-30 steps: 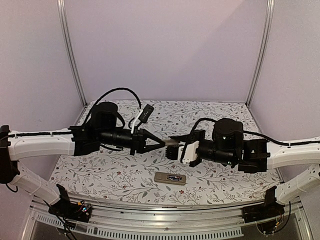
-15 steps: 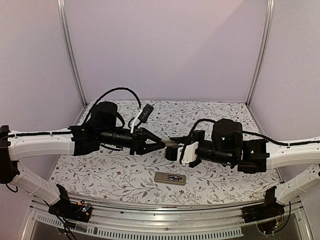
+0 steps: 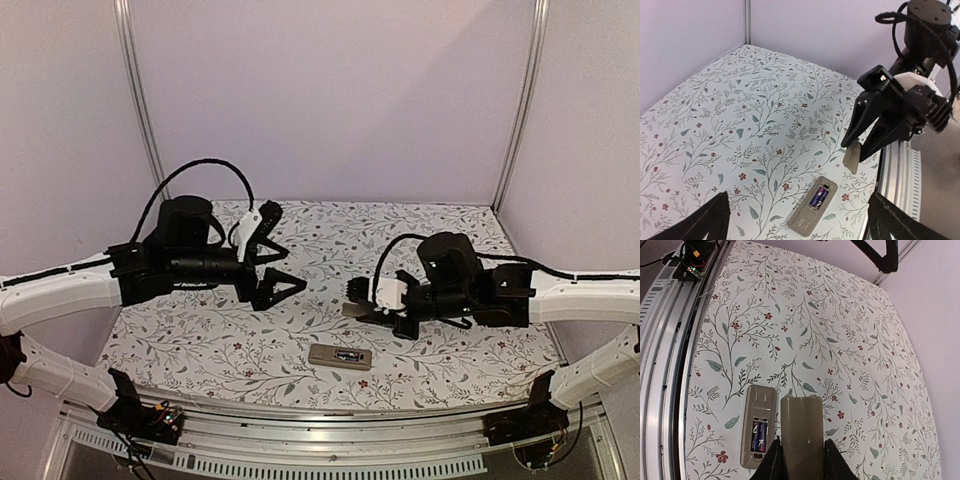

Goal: Load the batteries into the remote control
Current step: Load the battery cover onto the remote control without the battery cover.

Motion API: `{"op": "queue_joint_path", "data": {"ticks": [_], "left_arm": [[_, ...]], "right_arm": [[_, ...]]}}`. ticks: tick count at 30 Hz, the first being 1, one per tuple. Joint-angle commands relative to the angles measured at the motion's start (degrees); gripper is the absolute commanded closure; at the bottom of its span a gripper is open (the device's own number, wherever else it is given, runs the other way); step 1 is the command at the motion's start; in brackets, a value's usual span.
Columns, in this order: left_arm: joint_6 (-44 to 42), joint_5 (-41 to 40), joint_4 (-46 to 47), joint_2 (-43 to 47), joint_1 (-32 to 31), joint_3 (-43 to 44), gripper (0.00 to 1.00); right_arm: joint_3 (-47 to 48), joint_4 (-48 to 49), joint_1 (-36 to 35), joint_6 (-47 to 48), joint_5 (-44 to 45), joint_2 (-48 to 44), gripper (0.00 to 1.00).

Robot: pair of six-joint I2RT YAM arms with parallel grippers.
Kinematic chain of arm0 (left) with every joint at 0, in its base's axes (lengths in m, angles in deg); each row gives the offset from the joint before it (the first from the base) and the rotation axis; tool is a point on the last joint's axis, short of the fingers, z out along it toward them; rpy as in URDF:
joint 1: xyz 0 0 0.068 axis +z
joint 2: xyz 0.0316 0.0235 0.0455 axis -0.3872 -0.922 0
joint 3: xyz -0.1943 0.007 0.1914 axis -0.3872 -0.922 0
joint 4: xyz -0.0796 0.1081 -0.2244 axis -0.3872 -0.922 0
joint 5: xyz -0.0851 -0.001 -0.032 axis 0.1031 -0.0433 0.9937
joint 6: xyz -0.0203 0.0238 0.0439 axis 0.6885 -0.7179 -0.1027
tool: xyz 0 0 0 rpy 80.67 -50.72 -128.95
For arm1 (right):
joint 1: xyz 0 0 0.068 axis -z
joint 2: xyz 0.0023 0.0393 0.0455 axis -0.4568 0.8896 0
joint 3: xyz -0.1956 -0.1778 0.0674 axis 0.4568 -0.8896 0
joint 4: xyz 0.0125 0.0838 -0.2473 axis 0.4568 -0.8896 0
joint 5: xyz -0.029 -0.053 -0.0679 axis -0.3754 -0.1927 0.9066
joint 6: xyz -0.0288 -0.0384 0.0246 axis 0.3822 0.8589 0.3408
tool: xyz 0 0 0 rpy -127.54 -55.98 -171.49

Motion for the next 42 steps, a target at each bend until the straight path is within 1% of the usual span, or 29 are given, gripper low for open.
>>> {"op": "queue_joint_path", "data": {"ticks": [1, 3, 6, 12, 17, 22, 31, 42], "left_arm": [[-13.89, -7.42, -7.99, -0.61, 0.42, -3.39, 0.05], [-15.62, -8.52, -7.15, -1.46, 0.28, -5.57, 0.07], [-14.36, -9.57, -5.25, -2.48, 0.24, -7.25, 0.08], [-15.05, -10.93, -3.37, -3.68, 0.40, -8.53, 0.07], [-14.96, -10.46, -3.32, -5.74, 0.49, -8.14, 0.07], [-15.38, -9.79, -3.87, -7.12, 0.58, -8.24, 0.07], [-15.51, -9.31, -3.57, -7.23, 0.58, -8.20, 0.07], [-15.67, -9.62, -3.66, -6.98, 0.64, -8.18, 0.07]], "right_arm": [[2.71, -11.78, 2.30, -10.00, -13.06, 3.20, 0.84], [4.92, -15.25, 2.53, -10.32, -13.33, 6.92, 0.84], [8.11, -19.77, 3.05, -10.20, -11.72, 11.61, 0.85], [12.67, -24.01, 3.19, -8.69, -9.74, 18.98, 0.85], [17.22, -28.35, 3.22, -8.57, -6.97, 25.19, 0.86], [21.01, -30.65, 3.27, -8.01, -6.10, 30.90, 0.89], [22.23, -30.77, 3.27, -6.96, -4.77, 32.60, 0.90], [24.29, -30.02, 3.27, -7.82, -5.84, 35.71, 0.92]]}}
